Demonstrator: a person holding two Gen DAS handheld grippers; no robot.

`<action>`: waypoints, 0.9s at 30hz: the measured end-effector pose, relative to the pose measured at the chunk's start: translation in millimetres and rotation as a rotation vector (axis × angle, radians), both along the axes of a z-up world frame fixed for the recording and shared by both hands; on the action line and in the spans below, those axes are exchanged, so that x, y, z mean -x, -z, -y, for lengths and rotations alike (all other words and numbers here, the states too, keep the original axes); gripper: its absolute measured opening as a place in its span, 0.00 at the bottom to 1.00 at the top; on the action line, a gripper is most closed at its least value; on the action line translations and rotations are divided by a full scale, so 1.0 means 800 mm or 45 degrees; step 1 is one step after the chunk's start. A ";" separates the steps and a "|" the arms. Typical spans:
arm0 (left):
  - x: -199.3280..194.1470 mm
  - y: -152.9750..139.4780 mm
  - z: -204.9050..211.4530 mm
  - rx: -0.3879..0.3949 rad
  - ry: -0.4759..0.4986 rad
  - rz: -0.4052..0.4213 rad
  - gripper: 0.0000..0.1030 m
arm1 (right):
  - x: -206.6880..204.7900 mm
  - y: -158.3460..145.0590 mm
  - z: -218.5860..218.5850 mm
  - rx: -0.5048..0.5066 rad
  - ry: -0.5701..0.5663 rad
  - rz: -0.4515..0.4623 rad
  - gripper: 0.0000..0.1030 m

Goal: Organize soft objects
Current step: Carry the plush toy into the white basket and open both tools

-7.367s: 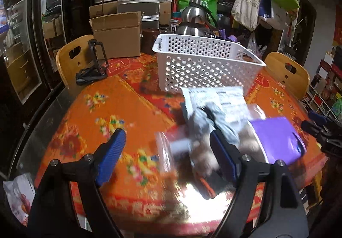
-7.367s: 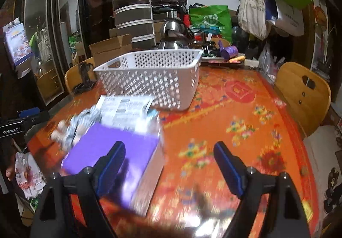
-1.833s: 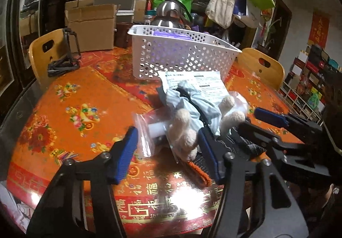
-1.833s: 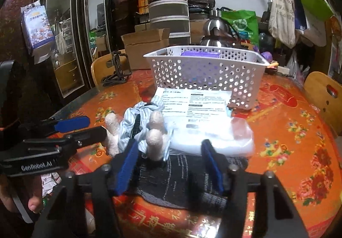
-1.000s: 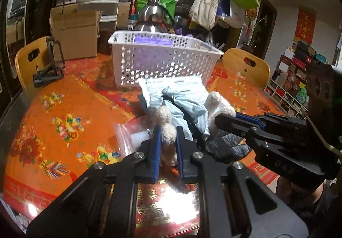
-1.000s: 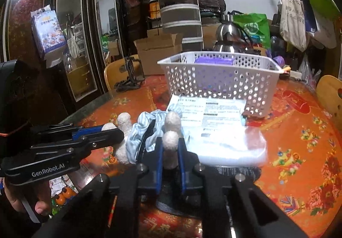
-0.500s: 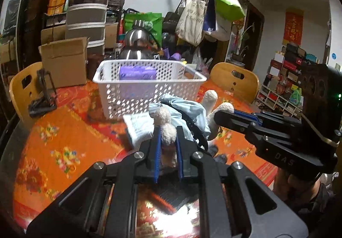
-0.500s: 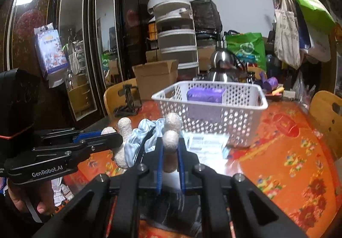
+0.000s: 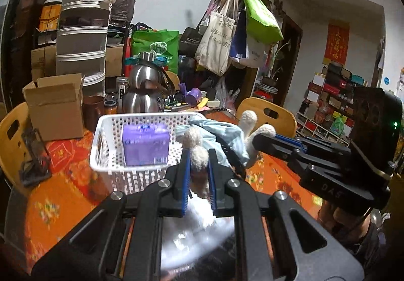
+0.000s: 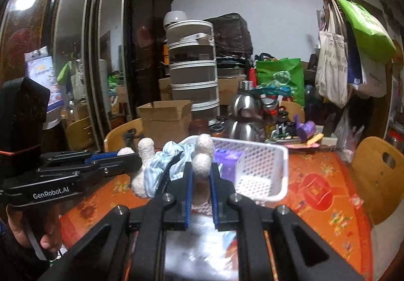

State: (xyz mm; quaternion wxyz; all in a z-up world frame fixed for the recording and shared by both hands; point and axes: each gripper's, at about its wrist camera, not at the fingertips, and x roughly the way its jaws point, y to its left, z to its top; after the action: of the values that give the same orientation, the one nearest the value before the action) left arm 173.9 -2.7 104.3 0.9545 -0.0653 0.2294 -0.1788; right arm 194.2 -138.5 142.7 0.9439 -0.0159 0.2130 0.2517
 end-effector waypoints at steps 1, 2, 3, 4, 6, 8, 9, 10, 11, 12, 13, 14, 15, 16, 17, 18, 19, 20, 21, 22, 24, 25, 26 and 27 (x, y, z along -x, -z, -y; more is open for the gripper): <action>-0.012 -0.007 0.000 0.001 -0.003 -0.004 0.11 | -0.008 -0.004 0.001 0.003 0.004 -0.005 0.10; -0.022 -0.010 0.001 0.002 -0.004 -0.011 0.11 | -0.017 -0.007 0.001 0.007 0.008 -0.010 0.10; -0.033 -0.014 0.001 0.003 -0.003 -0.024 0.11 | -0.026 -0.010 0.000 0.020 0.017 -0.015 0.10; -0.044 -0.018 0.003 -0.006 -0.007 -0.031 0.11 | -0.035 -0.011 0.000 0.023 0.022 -0.027 0.10; -0.068 -0.023 0.006 -0.014 -0.015 -0.047 0.11 | -0.054 -0.012 -0.002 0.043 0.034 -0.044 0.10; -0.093 -0.027 0.008 -0.029 -0.032 -0.060 0.11 | -0.073 -0.011 -0.004 0.052 0.046 -0.062 0.10; -0.106 -0.029 0.010 -0.043 -0.037 -0.065 0.11 | -0.088 -0.010 -0.004 0.062 0.054 -0.080 0.10; -0.120 -0.029 0.013 -0.058 -0.048 -0.077 0.11 | -0.098 -0.008 -0.004 0.076 0.072 -0.090 0.10; -0.133 -0.028 0.015 -0.063 -0.053 -0.087 0.11 | -0.108 -0.006 -0.003 0.077 0.085 -0.102 0.10; -0.148 -0.028 0.020 -0.080 -0.048 -0.101 0.11 | -0.120 -0.003 -0.003 0.075 0.089 -0.120 0.10; -0.160 -0.025 0.022 -0.090 -0.054 -0.107 0.11 | -0.131 0.001 -0.003 0.085 0.103 -0.133 0.10; -0.176 -0.022 0.025 -0.092 -0.063 -0.122 0.11 | -0.142 0.005 -0.002 0.095 0.117 -0.143 0.10; -0.193 -0.019 0.028 -0.094 -0.063 -0.144 0.11 | -0.154 0.011 -0.003 0.106 0.115 -0.155 0.10; -0.206 -0.015 0.030 -0.098 -0.071 -0.155 0.11 | -0.167 0.018 -0.004 0.119 0.123 -0.178 0.10; -0.219 -0.009 0.032 -0.110 -0.082 -0.168 0.11 | -0.177 0.024 -0.003 0.126 0.132 -0.192 0.10; -0.237 -0.003 0.033 -0.107 -0.087 -0.195 0.11 | -0.190 0.032 -0.003 0.135 0.144 -0.209 0.10; -0.253 0.006 0.033 -0.087 -0.079 -0.230 0.11 | -0.197 0.040 -0.002 0.140 0.149 -0.220 0.10; -0.263 0.016 0.032 -0.073 -0.079 -0.251 0.11 | -0.207 0.048 0.000 0.143 0.157 -0.237 0.10; -0.274 0.026 0.031 -0.063 -0.084 -0.273 0.11 | -0.217 0.059 0.001 0.136 0.168 -0.262 0.10; -0.287 0.037 0.032 -0.054 -0.084 -0.299 0.11 | -0.221 0.066 0.001 0.137 0.167 -0.275 0.10; -0.308 0.058 0.037 -0.068 -0.091 -0.343 0.11 | -0.230 0.083 -0.002 0.163 0.174 -0.293 0.10; -0.313 0.066 0.039 -0.081 -0.098 -0.353 0.11 | -0.232 0.089 -0.004 0.183 0.181 -0.295 0.10; -0.319 0.073 0.041 -0.087 -0.098 -0.366 0.12 | -0.233 0.095 -0.006 0.202 0.182 -0.291 0.10; -0.323 0.078 0.042 -0.094 -0.097 -0.375 0.12 | -0.233 0.099 -0.006 0.202 0.179 -0.293 0.10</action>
State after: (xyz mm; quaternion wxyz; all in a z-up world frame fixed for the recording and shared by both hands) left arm 432.2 -36.5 42.0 0.9184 -0.0642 0.3706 -0.1225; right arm 380.6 -133.8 63.2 0.9243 -0.0466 0.3397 0.1676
